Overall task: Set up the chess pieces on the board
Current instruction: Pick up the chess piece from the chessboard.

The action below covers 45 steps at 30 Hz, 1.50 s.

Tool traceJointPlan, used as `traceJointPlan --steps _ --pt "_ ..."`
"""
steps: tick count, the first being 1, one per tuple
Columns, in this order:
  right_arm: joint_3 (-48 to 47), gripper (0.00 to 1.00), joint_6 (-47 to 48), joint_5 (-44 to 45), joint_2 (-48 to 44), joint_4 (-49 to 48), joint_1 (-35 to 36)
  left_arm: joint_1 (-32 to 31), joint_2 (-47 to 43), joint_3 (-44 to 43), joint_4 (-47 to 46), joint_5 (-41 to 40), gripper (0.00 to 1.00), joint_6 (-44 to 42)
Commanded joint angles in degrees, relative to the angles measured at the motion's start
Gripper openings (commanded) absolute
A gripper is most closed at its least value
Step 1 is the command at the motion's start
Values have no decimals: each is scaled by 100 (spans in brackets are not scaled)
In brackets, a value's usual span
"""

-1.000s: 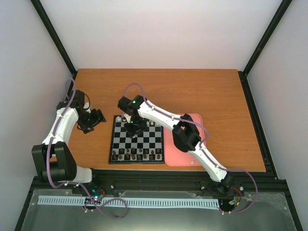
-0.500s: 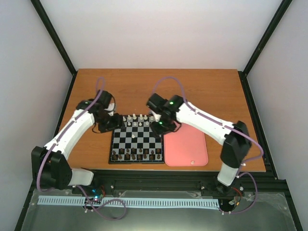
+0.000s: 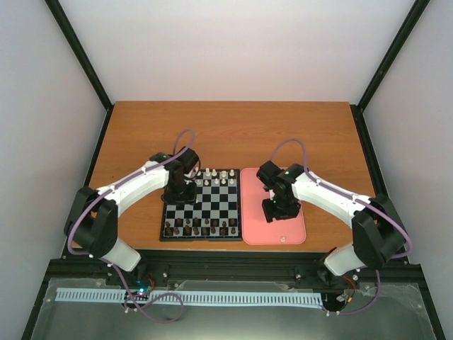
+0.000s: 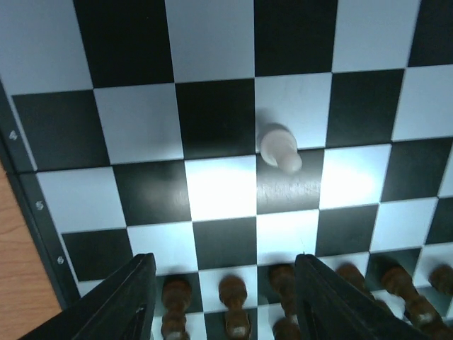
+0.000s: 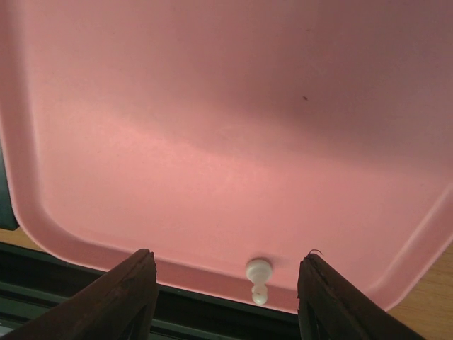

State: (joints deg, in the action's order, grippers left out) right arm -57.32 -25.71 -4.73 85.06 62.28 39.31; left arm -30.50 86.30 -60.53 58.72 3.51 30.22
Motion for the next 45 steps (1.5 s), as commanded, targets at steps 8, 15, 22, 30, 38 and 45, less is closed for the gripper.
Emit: traceJointPlan --steps 8,15,22,30,38,45 --pt "298 55 95 7 -315 -319 -362 -190 880 -415 -660 -248 57 114" --pt "373 55 151 -10 -276 -390 -439 -191 1197 -568 -753 -94 56 92" --pt "384 55 240 -34 -202 -405 -520 -191 1288 -579 -756 -87 43 97" --pt "379 55 282 -30 -147 -420 -556 -193 1249 -540 -765 -25 27 122" --pt "422 56 280 -40 -151 -457 -565 -193 1146 -458 -709 19 17 133" --pt "500 56 284 -75 -134 -526 -565 -193 976 -428 -555 -122 8 160"
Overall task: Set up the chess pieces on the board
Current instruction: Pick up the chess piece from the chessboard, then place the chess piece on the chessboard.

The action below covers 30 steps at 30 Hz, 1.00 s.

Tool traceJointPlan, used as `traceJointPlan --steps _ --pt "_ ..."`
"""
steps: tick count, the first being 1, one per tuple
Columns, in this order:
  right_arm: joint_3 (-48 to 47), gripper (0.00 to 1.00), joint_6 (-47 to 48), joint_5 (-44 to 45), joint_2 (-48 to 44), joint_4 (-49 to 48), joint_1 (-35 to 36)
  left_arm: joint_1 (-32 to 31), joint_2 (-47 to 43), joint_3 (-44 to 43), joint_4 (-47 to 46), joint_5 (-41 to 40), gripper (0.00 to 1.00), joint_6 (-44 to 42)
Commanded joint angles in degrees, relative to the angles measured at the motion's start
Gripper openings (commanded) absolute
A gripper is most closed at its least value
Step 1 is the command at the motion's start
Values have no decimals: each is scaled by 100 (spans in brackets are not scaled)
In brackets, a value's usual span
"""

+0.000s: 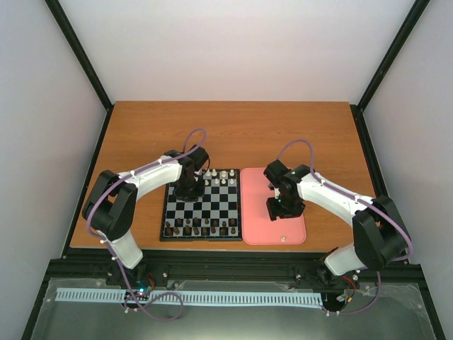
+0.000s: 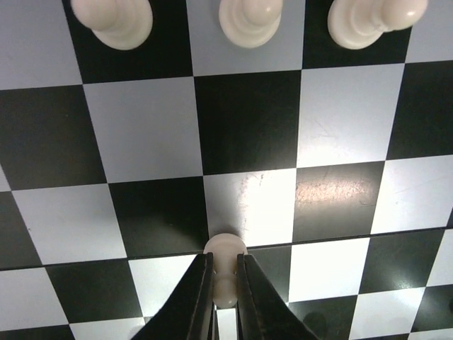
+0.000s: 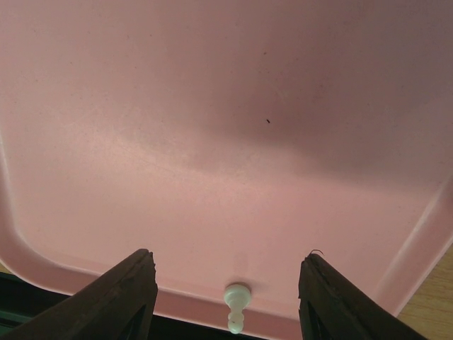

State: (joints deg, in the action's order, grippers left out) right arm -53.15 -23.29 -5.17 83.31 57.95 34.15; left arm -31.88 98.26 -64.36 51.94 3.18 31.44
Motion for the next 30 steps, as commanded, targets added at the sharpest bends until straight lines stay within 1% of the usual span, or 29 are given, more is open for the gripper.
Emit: traceJointPlan --steps 1,7,16,20,30 --pt "96 56 39 -43 37 -97 -49 -55 -239 -53 161 -129 8 37" --pt "103 56 49 -58 11 -125 -49 10 -319 -169 401 -473 8 -91" --pt "101 56 73 -59 -12 -118 -49 883 -265 -463 443 -729 9 -507" --pt "89 56 92 -78 9 -135 -48 1154 -104 -689 361 -794 9 -611" --pt "84 56 106 -70 34 -117 -57 1233 332 -933 167 -609 9 -638"
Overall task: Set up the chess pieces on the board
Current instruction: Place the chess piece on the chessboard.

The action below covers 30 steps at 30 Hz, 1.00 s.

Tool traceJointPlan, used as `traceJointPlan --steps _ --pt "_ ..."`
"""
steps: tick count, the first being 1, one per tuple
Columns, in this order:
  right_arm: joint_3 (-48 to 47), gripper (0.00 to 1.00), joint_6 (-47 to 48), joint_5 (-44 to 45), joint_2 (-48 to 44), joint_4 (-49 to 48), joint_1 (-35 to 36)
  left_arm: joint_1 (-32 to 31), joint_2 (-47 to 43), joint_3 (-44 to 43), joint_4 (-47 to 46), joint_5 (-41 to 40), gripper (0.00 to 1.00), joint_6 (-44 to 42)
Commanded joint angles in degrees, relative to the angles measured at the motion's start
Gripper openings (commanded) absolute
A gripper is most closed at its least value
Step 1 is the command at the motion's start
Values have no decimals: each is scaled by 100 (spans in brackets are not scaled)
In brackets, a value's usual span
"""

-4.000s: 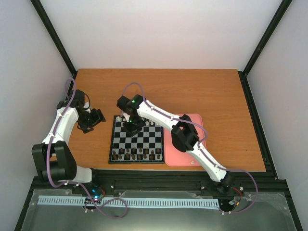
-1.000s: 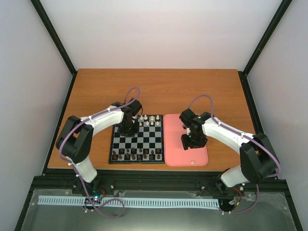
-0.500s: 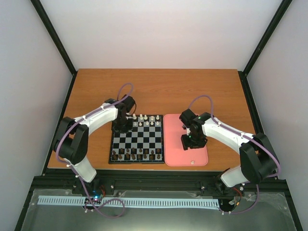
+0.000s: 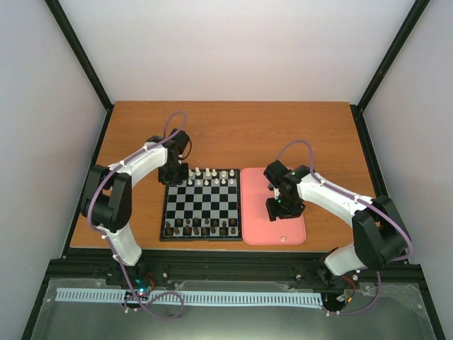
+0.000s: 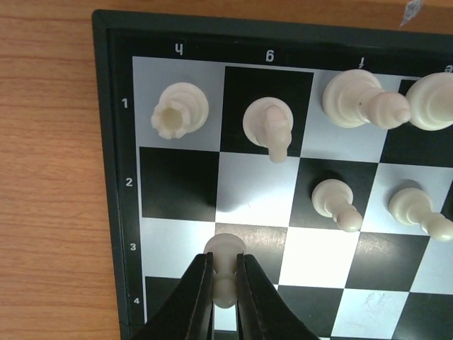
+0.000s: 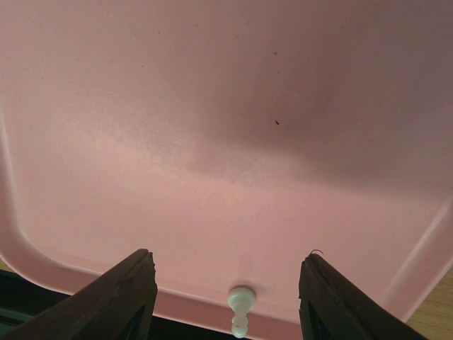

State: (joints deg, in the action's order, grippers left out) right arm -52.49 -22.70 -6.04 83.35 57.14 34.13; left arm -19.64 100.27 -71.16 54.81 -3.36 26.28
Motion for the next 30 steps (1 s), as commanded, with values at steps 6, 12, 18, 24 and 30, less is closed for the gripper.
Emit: traceJointPlan --steps 6,12,18,24,30 --pt "46 56 34 42 34 -22 -56 17 309 -352 -198 105 10 -122" --pt "57 56 32 38 51 -30 -64 13 453 -478 -182 193 10 -137" --pt "74 56 19 16 50 -37 -73 13 533 -492 -219 223 10 -134" --pt "103 56 12 7 32 -45 -73 13 585 -476 -287 210 13 -110" --pt "109 56 34 -9 40 -37 -81 13 655 -547 -299 213 13 -106"
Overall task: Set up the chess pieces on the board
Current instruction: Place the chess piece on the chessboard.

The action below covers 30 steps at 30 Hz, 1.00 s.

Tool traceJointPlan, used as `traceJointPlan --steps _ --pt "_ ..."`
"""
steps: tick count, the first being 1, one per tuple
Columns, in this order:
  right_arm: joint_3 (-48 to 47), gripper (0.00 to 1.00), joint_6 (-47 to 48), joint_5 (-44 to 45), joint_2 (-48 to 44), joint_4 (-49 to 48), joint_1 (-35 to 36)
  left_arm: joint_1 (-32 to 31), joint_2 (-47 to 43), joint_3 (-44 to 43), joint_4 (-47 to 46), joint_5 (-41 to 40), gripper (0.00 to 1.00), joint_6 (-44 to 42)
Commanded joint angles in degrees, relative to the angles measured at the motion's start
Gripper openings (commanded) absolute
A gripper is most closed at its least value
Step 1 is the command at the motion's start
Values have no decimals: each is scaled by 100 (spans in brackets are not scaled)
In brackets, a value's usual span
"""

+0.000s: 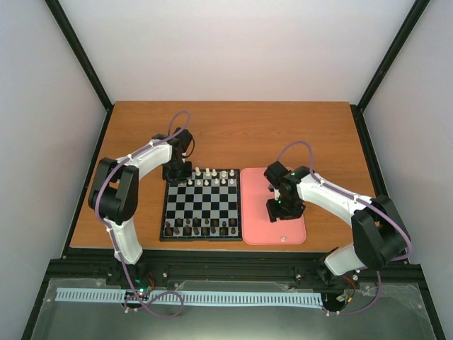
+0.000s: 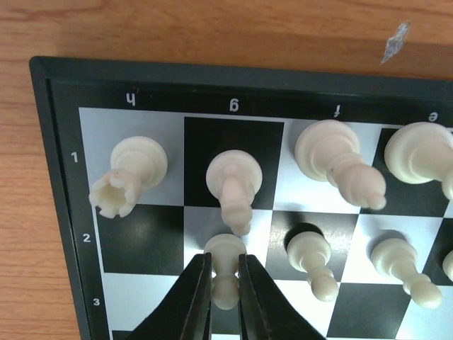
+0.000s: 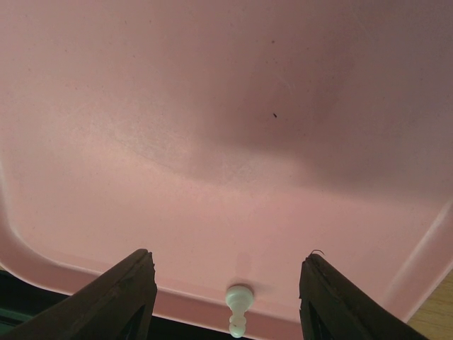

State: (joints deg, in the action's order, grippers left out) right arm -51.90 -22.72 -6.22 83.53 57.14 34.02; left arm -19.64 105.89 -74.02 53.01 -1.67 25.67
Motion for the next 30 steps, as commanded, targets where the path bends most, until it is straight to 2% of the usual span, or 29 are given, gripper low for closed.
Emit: traceJointPlan --steps 1,12,23,30 --pt "48 56 41 13 28 -37 -71 13 105 -262 -128 42 13 -44" --pt "65 56 61 -32 36 -54 -71 13 180 -219 -168 -27 14 -35" --pt "92 56 77 -49 28 -87 -71 14 -21 -205 -37 15 24 -71" --pt "65 57 165 -94 -41 -33 -71 13 -597 -243 355 24 34 -44"
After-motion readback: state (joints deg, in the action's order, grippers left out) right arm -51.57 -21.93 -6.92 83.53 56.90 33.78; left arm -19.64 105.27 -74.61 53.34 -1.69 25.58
